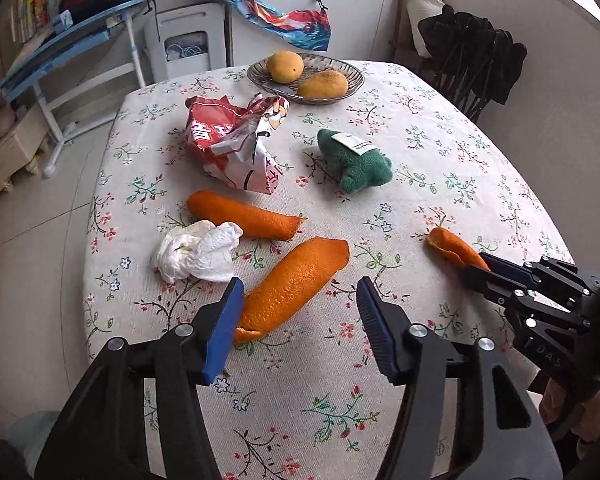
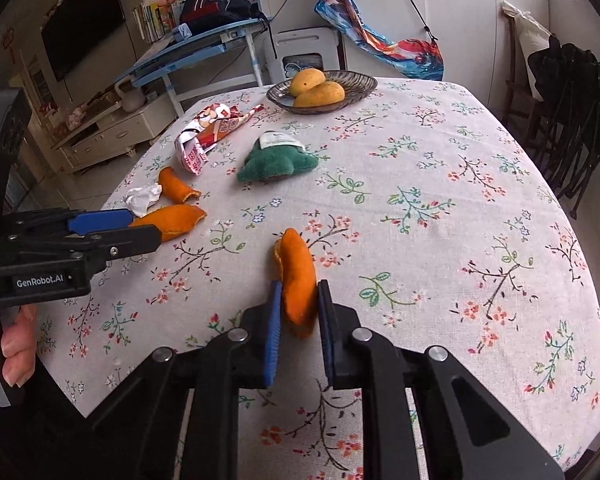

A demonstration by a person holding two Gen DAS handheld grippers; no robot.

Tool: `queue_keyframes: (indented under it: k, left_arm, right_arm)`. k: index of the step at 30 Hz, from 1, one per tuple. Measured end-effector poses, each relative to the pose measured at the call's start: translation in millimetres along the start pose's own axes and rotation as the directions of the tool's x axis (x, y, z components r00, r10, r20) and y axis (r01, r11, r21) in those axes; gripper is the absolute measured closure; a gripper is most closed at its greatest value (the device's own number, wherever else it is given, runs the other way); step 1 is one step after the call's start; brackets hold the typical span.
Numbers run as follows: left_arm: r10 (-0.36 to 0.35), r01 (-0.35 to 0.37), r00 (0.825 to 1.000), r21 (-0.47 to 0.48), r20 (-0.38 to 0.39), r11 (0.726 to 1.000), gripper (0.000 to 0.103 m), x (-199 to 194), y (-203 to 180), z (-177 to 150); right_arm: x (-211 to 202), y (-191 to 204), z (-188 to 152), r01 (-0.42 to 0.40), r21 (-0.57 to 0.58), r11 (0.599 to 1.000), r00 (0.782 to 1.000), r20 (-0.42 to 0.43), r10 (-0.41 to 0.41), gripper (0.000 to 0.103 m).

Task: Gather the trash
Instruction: 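Close the right gripper on the small orange peel, then grasp the long orange peel with the left gripper while the right holds its peel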

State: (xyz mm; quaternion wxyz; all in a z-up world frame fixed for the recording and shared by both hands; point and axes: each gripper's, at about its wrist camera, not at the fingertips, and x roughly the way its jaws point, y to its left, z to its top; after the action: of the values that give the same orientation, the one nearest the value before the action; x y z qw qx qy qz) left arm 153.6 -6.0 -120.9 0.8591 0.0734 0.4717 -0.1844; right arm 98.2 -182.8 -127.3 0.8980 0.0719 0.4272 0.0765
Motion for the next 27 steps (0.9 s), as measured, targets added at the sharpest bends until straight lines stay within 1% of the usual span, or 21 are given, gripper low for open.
queue_keyframes:
  k: [2,7,9,12,13,22,26,27]
  left_arm:
    - [0.044,-0.044,0.999,0.025,-0.001,0.999,0.047,5,-5,2]
    - [0.075,-0.074,0.997,0.114,-0.006,0.991,0.048,12,-22,2]
    - [0.077,-0.075,0.997,0.142,-0.007,0.987,0.055,13,-28,0]
    - [0.07,-0.068,0.998,0.143,-0.009,0.987,0.064,12,-28,0]
    - [0.069,-0.067,0.998,0.142,-0.011,0.988,0.068,12,-28,0]
    - [0.071,-0.069,0.997,0.172,-0.006,0.983,0.074,11,-36,-3]
    - [0.083,-0.081,0.997,0.182,-0.004,0.98,0.074,11,-39,-5]
    - [0.086,-0.084,0.996,0.184,-0.004,0.979,0.074,11,-39,-5]
  right_arm:
    - [2,-3,0,-0.004,0.013,1.0,1.0,-0.002,0.004,0.084]
    - [3,-3,1,-0.01,0.011,1.0,1.0,0.002,0.01,0.084]
    - [3,-4,1,-0.013,0.013,1.0,1.0,0.004,0.013,0.084]
    - [3,-4,1,-0.015,0.015,1.0,1.0,0.007,0.015,0.083]
    - [4,-4,1,-0.016,0.015,1.0,1.0,0.007,0.016,0.083]
    - [3,-5,0,-0.021,0.017,1.0,1.0,0.011,0.021,0.083]
    - [3,-1,-1,-0.035,0.01,0.999,0.999,0.018,0.035,0.072]
    - [3,0,-1,-0.037,0.007,0.999,0.999,0.02,0.037,0.07]
